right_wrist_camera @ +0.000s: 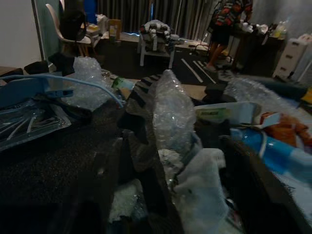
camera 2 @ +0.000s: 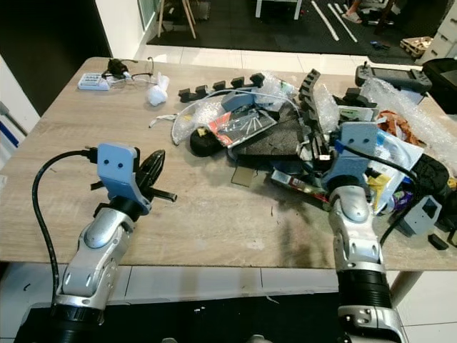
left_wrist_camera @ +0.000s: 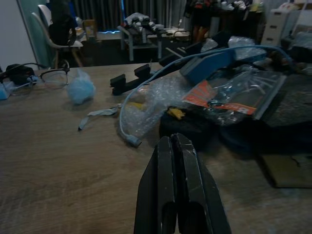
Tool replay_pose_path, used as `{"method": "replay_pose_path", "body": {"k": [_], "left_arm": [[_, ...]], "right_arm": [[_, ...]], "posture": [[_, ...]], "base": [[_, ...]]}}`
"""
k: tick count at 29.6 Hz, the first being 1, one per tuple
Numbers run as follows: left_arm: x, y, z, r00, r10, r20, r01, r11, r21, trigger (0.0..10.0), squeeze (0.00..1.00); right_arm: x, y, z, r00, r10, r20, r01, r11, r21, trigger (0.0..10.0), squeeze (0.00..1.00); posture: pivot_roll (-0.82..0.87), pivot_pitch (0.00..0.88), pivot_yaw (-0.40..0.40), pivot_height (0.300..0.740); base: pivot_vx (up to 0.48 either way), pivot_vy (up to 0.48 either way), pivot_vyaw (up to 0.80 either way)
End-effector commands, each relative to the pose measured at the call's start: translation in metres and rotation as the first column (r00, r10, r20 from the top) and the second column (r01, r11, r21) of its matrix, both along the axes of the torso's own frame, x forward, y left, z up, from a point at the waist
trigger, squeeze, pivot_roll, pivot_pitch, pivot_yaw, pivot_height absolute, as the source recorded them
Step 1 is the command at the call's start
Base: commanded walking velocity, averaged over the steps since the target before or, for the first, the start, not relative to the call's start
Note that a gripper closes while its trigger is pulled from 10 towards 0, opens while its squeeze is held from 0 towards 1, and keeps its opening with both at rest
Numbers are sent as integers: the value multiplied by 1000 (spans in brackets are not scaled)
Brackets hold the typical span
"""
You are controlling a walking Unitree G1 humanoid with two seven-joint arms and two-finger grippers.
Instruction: Picking trash to rubbish bin
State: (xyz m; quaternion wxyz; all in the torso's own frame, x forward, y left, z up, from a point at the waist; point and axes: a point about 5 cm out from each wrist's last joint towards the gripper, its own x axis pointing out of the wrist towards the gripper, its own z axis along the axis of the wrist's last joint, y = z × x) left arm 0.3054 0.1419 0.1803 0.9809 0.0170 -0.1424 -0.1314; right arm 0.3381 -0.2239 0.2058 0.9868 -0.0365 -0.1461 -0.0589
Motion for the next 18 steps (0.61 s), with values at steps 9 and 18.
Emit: {"method": "replay_pose_path", "body": {"k": [9, 18], "left_arm": [[-14, -27, 13, 961, -275, 32, 276, 961, -16, 10000, 0], [-12, -40, 22, 929, -365, 50, 364, 931, 43, 10000, 0]], "right_arm": [[6, -23, -2, 997, 19, -77, -14, 998, 65, 10000, 0], [11, -48, -6, 992, 9, -127, 5, 994, 109, 10000, 0]], "posture": [[-11, 152, -36, 740], [-9, 156, -27, 740]], "base": [[0, 0, 0], [0, 0, 0]]}}
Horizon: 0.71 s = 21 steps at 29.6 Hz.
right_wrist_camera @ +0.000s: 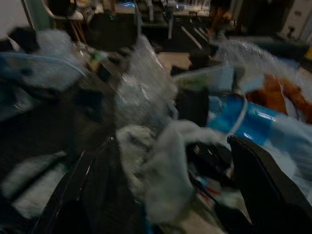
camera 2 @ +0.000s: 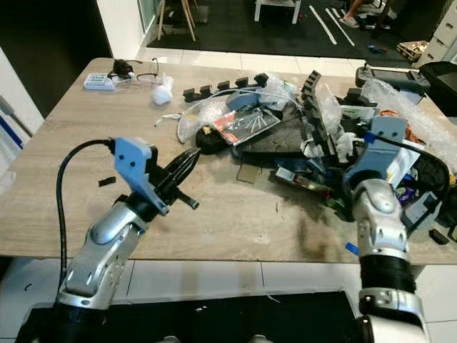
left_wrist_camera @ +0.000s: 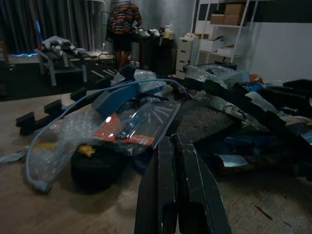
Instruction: Picking trash to rubbish bin
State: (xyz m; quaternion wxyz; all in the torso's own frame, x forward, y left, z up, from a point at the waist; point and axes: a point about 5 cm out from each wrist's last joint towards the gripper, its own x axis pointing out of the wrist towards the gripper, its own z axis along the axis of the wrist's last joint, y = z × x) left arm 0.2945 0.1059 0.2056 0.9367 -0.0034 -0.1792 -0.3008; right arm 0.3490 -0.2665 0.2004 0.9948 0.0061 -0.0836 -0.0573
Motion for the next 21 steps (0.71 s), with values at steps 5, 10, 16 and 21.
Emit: {"method": "replay_pose_path", "body": {"k": [5, 10, 16, 21], "left_arm": [[1, 1, -7, 999, 14, -37, -12, 999, 52, 10000, 0], [4, 10, -10, 993, 105, -54, -102, 994, 44, 10000, 0], [5, 16, -11, 985, 156, -72, -155, 988, 23, 10000, 0], [5, 19, -12, 979, 186, -84, -185, 983, 18, 10000, 0]], "right_arm": [[0, 2, 9, 997, 55, 47, -56, 998, 22, 10000, 0], [0, 19, 15, 985, 136, 103, -140, 990, 28, 10000, 0], [1, 31, 16, 979, 168, 113, -171, 985, 20, 10000, 0], [2, 36, 18, 975, 191, 116, -193, 981, 8, 10000, 0]], "posture": [[-10, 156, -24, 740], [-10, 156, -23, 740], [-4, 159, -26, 740], [-5, 161, -27, 740]], "base": [[0, 0, 0], [0, 0, 0], [0, 0, 0], [0, 0, 0]]}}
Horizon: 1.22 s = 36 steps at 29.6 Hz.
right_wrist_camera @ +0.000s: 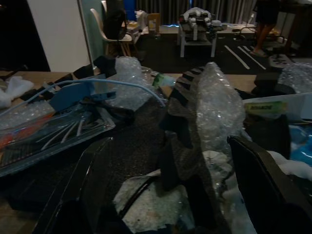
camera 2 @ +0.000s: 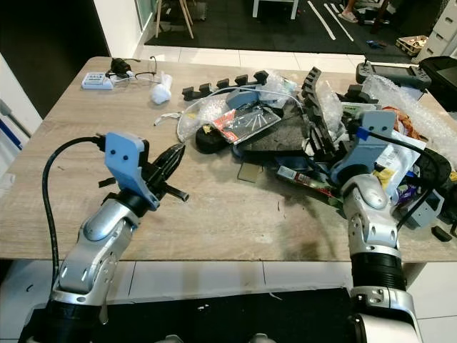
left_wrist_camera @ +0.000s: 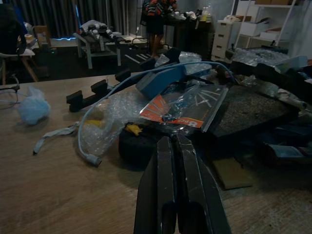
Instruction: Picking trash to rubbish bin
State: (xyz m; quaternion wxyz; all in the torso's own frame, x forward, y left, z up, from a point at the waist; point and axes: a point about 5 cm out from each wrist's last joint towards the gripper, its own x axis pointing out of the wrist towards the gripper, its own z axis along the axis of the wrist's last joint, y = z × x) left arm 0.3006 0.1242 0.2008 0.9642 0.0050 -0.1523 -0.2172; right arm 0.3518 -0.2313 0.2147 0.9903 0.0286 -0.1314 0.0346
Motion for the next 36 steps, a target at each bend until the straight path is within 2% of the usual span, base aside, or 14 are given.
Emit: {"method": "replay_pose_path", "body": {"k": [1, 6, 24, 31, 36], "left_arm": [[-1, 1, -7, 999, 12, -31, -12, 1000, 6, 10000, 0], [-1, 1, -6, 999, 24, -31, -23, 1000, 6, 10000, 0], [0, 1, -6, 999, 35, -34, -35, 999, 9, 10000, 0], [3, 2, -8, 996, 39, -77, -40, 999, -12, 10000, 0], [2, 1, -8, 996, 28, -80, -29, 1000, -12, 10000, 0]], "right_arm": [[-1, 2, 4, 1000, 11, 16, -11, 1000, -3, 10000, 0], [-2, 5, 4, 1000, 21, 17, -21, 1000, -5, 10000, 0], [-1, 5, 5, 999, 30, 17, -30, 999, -12, 10000, 0], [-1, 5, 5, 999, 29, 16, -29, 1000, -11, 10000, 0], [-1, 5, 4, 999, 31, 15, -31, 999, -10, 10000, 0]], "posture": [[-5, 161, -27, 740], [-6, 161, -28, 740], [-7, 160, -32, 740], [-7, 159, -30, 740], [-6, 159, -30, 740]], "base": [[0, 0, 0], [0, 0, 0], [0, -281, 0], [0, 0, 0], [0, 477, 0]]}}
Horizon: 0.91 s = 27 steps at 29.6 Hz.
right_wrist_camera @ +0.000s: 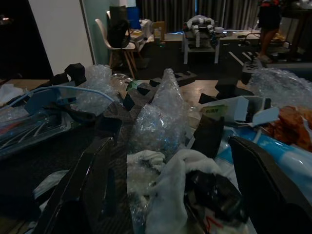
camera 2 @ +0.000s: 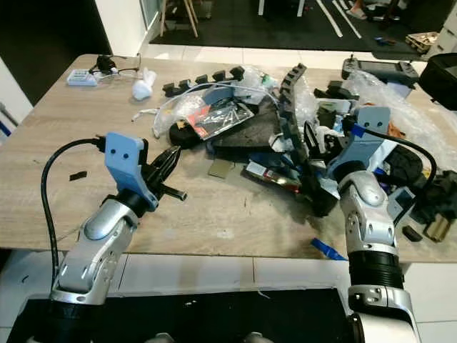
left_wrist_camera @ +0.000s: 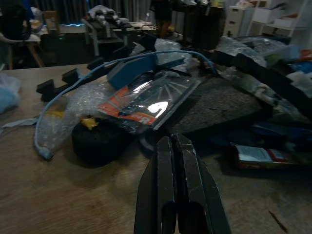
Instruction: Picking trash to rubbish bin
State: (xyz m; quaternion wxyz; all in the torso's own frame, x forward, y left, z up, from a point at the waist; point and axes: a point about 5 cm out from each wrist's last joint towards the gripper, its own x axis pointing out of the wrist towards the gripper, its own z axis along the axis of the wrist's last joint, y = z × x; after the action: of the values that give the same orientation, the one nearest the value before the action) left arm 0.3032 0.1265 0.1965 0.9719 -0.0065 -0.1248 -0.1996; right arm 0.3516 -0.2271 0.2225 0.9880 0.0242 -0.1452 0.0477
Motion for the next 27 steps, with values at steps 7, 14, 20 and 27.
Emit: {"method": "replay_pose_path", "body": {"k": [7, 14, 20, 27], "left_arm": [[0, 0, -4, 1000, 14, -3, -14, 1000, 23, 10000, 0], [-1, 0, -2, 1000, 12, 7, -12, 1000, 26, 10000, 0], [-1, -1, -1, 1000, 8, 23, -9, 999, 50, 10000, 0], [-1, -1, -1, 1000, 10, 20, -11, 999, 49, 10000, 0]], "right_arm": [[-1, 1, -4, 1000, 6, -14, -6, 1000, 1, 10000, 0], [-1, 1, -5, 1000, 7, -13, -7, 1000, 1, 10000, 0], [-1, 2, -5, 1000, 8, -12, -8, 1000, 2, 10000, 0], [-1, 3, -5, 1000, 9, -12, -9, 1000, 2, 10000, 0]], "posture": [[-7, 158, -28, 740], [-5, 151, -27, 740], [-4, 144, -26, 740], [-5, 144, -26, 740]], "base": [[0, 137, 0], [0, 0, 0], [0, 0, 0], [0, -285, 0]]}}
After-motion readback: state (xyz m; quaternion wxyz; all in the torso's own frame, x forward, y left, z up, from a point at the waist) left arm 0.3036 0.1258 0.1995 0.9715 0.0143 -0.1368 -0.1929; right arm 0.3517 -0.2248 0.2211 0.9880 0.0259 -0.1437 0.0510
